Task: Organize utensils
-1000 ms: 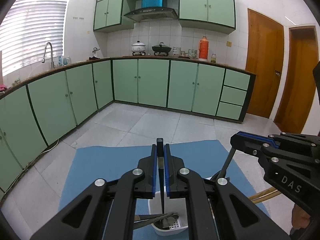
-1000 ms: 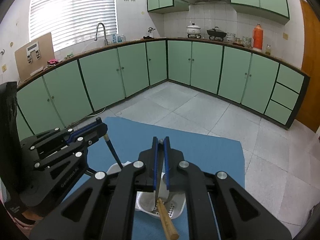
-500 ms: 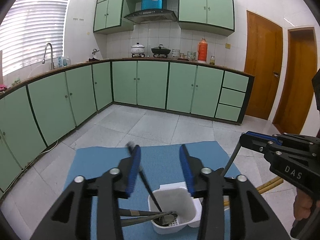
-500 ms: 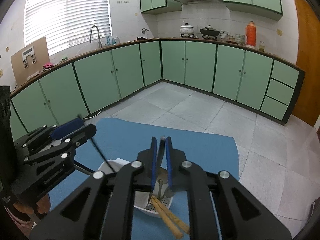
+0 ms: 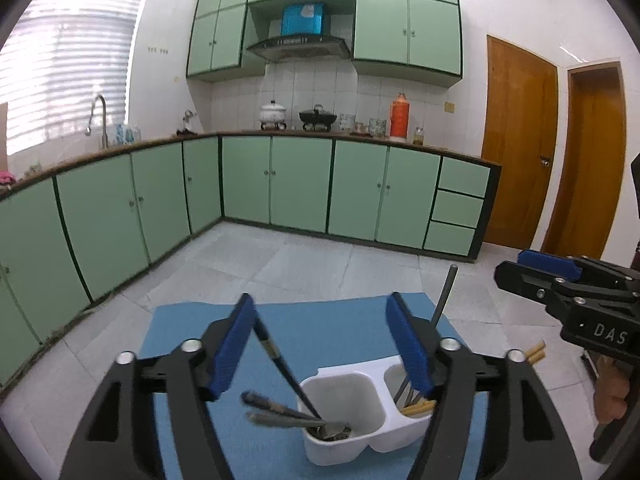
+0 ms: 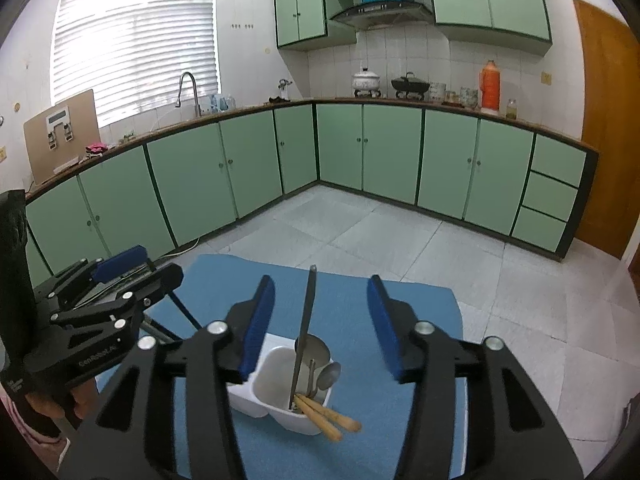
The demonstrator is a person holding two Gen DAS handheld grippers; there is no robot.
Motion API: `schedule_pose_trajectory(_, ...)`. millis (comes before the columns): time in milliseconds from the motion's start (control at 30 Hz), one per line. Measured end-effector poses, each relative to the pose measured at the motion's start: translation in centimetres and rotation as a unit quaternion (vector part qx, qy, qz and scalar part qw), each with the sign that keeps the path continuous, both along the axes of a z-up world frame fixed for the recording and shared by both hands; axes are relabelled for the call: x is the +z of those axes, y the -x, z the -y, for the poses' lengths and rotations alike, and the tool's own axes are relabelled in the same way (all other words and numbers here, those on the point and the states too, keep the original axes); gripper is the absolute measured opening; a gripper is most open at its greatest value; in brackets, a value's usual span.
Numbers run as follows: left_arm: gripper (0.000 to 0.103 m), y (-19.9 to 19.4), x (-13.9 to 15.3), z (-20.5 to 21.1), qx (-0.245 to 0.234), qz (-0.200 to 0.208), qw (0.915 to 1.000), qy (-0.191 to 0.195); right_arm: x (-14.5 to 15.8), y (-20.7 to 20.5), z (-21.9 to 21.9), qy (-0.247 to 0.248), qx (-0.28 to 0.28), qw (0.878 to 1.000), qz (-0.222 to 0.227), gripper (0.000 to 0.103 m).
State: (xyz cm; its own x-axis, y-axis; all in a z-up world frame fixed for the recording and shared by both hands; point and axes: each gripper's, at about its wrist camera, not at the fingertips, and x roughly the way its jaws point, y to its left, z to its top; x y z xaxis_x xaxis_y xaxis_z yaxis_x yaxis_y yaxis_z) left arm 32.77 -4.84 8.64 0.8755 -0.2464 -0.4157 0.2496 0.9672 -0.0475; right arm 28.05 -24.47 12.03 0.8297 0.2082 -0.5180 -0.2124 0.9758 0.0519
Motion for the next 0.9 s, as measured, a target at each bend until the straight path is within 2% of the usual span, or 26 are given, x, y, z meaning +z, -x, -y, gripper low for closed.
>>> schedule_pose_trajectory(167,0.083,3.4,0.8,-0.6,0.002,0.038,0.9993,0.006,0.0,3.3,0.8,0.014,-0.009,0.999,0.036,0.068)
schedule_pose_trajectory(400,0.091,8.8,2.0,-1.9,0.008,0.081,0.9963,0.027,-0.2,8.9,2.0,0.02,-0.02,0.997,0.078,0.09)
schedule_pose_trajectory(600,0.094,12.9,1.6,-3.3,0.039,0.089,0.9946,0.035,-0.8,12.9,2.8,0.001,-0.032,0.997,0.077,0.094)
schedule_pose_trajectory(900,0.097,17.4,-1.6,-3.5,0.048,0.058,0.997,0.014,-4.0,17.1,1.9,-0.015,-0.056,0.997,0.044,0.095)
